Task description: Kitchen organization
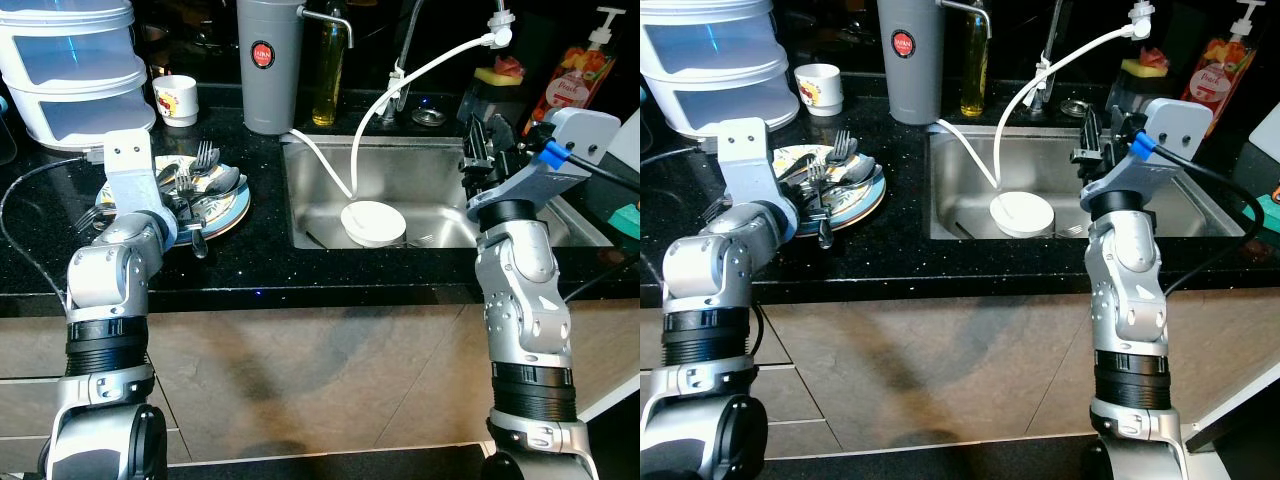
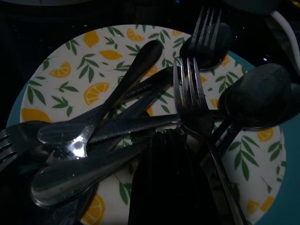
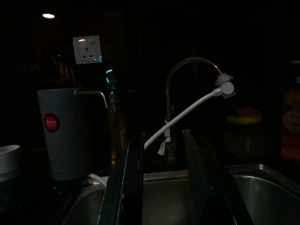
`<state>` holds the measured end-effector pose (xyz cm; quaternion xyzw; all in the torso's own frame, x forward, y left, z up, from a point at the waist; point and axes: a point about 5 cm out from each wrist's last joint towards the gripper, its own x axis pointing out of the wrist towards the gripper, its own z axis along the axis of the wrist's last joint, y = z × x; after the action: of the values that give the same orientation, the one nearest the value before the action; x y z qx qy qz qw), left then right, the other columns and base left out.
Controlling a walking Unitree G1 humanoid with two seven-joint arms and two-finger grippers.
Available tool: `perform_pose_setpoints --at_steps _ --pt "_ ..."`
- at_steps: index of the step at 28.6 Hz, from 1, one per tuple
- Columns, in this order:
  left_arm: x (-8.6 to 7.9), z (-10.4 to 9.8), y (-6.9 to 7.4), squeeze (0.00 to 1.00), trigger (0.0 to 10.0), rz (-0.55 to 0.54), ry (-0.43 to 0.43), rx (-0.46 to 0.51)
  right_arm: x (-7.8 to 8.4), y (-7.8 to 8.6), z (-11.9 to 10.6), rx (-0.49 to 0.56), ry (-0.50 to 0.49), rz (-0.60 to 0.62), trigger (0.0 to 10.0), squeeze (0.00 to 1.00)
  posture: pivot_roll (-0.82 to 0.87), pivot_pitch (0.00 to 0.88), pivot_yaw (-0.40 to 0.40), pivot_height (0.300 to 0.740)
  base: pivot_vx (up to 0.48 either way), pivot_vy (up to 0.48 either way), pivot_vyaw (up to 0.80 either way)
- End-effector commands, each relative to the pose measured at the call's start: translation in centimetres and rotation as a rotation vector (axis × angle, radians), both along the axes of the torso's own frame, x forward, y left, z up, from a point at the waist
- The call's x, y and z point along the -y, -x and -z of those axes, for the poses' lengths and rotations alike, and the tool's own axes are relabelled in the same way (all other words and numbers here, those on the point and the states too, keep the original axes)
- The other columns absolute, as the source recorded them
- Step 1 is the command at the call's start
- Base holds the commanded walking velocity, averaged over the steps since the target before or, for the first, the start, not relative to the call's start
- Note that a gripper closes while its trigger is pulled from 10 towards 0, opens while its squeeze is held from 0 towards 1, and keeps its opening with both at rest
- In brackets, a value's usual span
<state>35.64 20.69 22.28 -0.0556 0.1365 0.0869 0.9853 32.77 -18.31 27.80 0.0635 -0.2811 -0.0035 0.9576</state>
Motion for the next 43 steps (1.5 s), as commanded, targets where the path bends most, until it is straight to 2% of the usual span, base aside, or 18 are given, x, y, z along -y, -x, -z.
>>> perform_pose_setpoints --at_steps 1,5,7,8,9,10,14,15,17,18,20,22,26,30,34,35,36,43 --pt "-0.1 1.4 -0.1 0.0 0.0 -0.006 0.012 -0.052 0.1 -0.1 -0.2 0.009 -0.009 -0.001 10.0 0.0 0.07 0.014 -0.054 0.74 0.0 0.0 0.0" --pt "-0.1 -1.6 -0.4 0.0 0.0 -0.003 -0.026 0.128 0.1 -0.1 -0.2 0.008 -0.009 -0.001 10.0 0.0 0.07 0.014 -0.054 0.74 0.0 0.0 0.0" --pt "-0.1 -2.9 -0.3 0.0 0.0 -0.006 -0.092 0.195 0.1 0.0 -0.3 0.009 -0.009 0.0 10.0 0.0 0.07 0.017 -0.054 0.74 0.0 0.0 0.0" --pt "0.1 -3.6 -0.3 0.0 2.0 0.002 -0.133 0.227 0.1 0.0 -0.3 0.009 -0.009 0.0 10.0 0.0 0.07 0.017 -0.054 0.74 0.0 0.0 0.0" --pt "0.2 -4.0 -0.2 0.0 2.0 0.009 -0.159 0.248 0.1 0.0 -0.3 0.009 -0.009 0.0 10.0 0.0 0.07 0.017 -0.054 0.74 0.0 0.0 0.0" --pt "0.3 -4.5 -0.1 0.0 10.0 0.037 -0.167 0.252 0.1 -0.1 -0.3 0.009 -0.009 0.0 10.0 0.0 0.07 0.017 -0.054 0.74 0.0 0.0 0.0" --pt "0.2 -6.0 1.3 0.0 10.0 0.299 -0.331 0.22 0.1 0.1 -0.3 0.011 -0.008 0.0 10.0 0.0 0.08 0.024 -0.047 0.74 0.0 0.0 0.0" --pt "0.2 -6.0 1.3 0.0 10.0 0.299 -0.331 0.22 0.1 0.1 -0.3 0.011 -0.008 0.0 10.0 0.0 0.08 0.024 -0.047 0.74 0.0 0.0 0.0" --pt "-0.3 -6.2 2.6 0.0 10.0 0.446 -0.461 0.218 0.0 0.1 -0.2 0.01 -0.009 0.0 10.0 0.0 0.09 0.031 -0.042 0.74 0.0 0.0 0.0" --pt "-0.3 -6.2 2.6 0.0 10.0 0.446 -0.461 0.218 0.0 0.1 -0.2 0.01 -0.009 0.0 10.0 0.0 0.09 0.031 -0.042 0.74 0.0 0.0 0.0" --pt "-1.9 -6.0 3.6 0.0 10.0 0.534 -0.611 0.165 0.0 0.2 -0.1 0.008 -0.012 0.0 10.0 0.0 0.1 0.042 -0.031 0.74 0.0 0.0 0.0" --pt "-3.9 -6.0 4.4 0.0 10.0 0.562 -0.715 0.068 -0.1 0.2 0.0 0.005 -0.018 -0.001 10.0 0.0 0.12 0.052 -0.022 0.74 0.0 0.0 0.0" --pt "-4.5 -6.5 5.4 0.0 10.0 0.625 -0.779 0.009 -0.3 0.3 0.4 -0.002 -0.028 0.0 10.0 0.0 0.13 0.073 -0.012 0.74 0.0 0.0 0.0" --pt "-5.1 -7.3 6.2 0.0 10.0 0.684 -0.921 -0.024 -0.7 0.4 0.9 -0.014 -0.042 -0.003 10.0 0.0 0.15 0.084 0.003 0.74 0.0 0.0 0.0" --pt "-5.0 -7.7 6.9 0.0 10.0 0.718 -0.929 -0.045 -0.9 0.5 1.3 -0.026 -0.058 -0.003 10.0 0.0 0.17 0.107 0.013 0.74 0.0 0.0 0.0" --pt "-4.9 -7.8 7.2 0.95 10.0 0.739 -0.937 -0.05 -1.0 0.5 1.4 -0.029 -0.062 -0.004 10.0 0.0 0.17 0.114 0.008 0.74 0.0 0.0 0.0" --pt "-4.8 -7.7 7.6 1.0 10.0 0.763 -0.951 -0.058 -1.2 0.4 1.6 -0.034 -0.069 -0.008 10.0 0.0 0.18 0.117 0.009 0.74 0.0 0.0 0.0" --pt "-5.1 -7.7 8.9 1.0 10.0 0.8 -0.958 -0.118 -1.9 0.1 2.0 -0.049 -0.077 -0.038 10.0 0.0 0.21 0.129 0.008 0.74 0.0 0.0 0.0"
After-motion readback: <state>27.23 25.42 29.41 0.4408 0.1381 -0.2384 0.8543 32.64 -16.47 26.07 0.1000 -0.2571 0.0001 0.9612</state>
